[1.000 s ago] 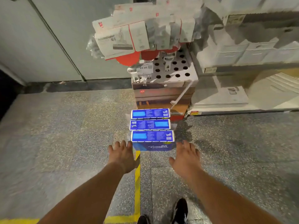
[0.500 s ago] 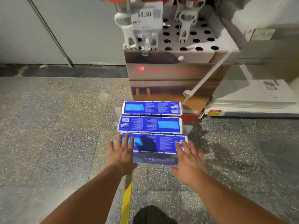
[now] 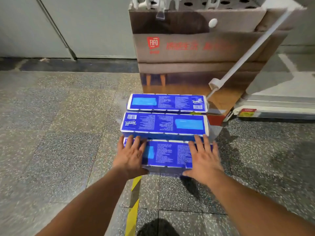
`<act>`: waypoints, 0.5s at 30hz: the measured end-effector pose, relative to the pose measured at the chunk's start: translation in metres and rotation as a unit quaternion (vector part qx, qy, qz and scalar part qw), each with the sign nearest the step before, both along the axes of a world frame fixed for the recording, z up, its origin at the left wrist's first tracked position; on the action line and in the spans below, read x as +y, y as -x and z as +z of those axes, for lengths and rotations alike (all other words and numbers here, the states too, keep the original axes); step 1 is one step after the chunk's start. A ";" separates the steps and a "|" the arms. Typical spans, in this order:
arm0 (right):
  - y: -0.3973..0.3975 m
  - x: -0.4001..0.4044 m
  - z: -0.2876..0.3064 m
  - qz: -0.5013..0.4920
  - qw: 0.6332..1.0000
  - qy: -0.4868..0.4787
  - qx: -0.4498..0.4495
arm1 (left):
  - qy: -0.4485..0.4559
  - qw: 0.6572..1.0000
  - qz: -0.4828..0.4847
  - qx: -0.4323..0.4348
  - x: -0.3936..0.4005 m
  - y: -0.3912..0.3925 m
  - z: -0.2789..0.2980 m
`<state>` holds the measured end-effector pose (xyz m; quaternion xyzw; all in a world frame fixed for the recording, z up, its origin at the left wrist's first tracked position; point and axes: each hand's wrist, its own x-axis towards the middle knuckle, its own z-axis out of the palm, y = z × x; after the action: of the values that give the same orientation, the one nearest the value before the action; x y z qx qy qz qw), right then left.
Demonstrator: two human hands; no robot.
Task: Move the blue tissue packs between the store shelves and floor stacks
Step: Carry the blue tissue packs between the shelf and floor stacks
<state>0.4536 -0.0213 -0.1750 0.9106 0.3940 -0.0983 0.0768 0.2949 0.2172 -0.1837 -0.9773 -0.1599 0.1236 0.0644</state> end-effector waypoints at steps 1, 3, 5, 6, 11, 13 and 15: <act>-0.002 -0.004 -0.005 0.000 1.000 -0.006 0.018 | 0.001 1.000 -0.015 0.007 0.001 0.001 -0.004; -0.004 -0.011 -0.017 0.000 0.999 -0.035 0.027 | 0.018 0.999 -0.028 -0.015 0.001 0.004 -0.014; -0.007 -0.011 -0.025 0.002 0.998 -0.053 0.016 | 0.024 0.998 -0.031 -0.042 0.004 0.003 -0.021; -0.006 -0.010 -0.025 0.003 0.999 -0.049 0.013 | 0.027 0.998 -0.032 -0.050 0.005 0.002 -0.021; 0.012 -0.019 -0.018 0.009 0.998 -0.061 0.010 | 0.039 0.999 -0.020 -0.019 -0.003 0.013 -0.014; 0.017 -0.022 -0.017 0.015 0.998 -0.061 0.009 | 0.037 0.999 -0.022 -0.016 -0.006 0.018 -0.013; 0.015 -0.020 -0.016 0.014 0.998 -0.057 0.003 | 0.053 0.997 -0.023 -0.047 -0.007 0.018 -0.011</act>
<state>0.4382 -0.0417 -0.1911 0.9077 0.4118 -0.0772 0.0248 0.2770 0.2102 -0.1948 -0.9874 -0.1339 0.0846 0.0080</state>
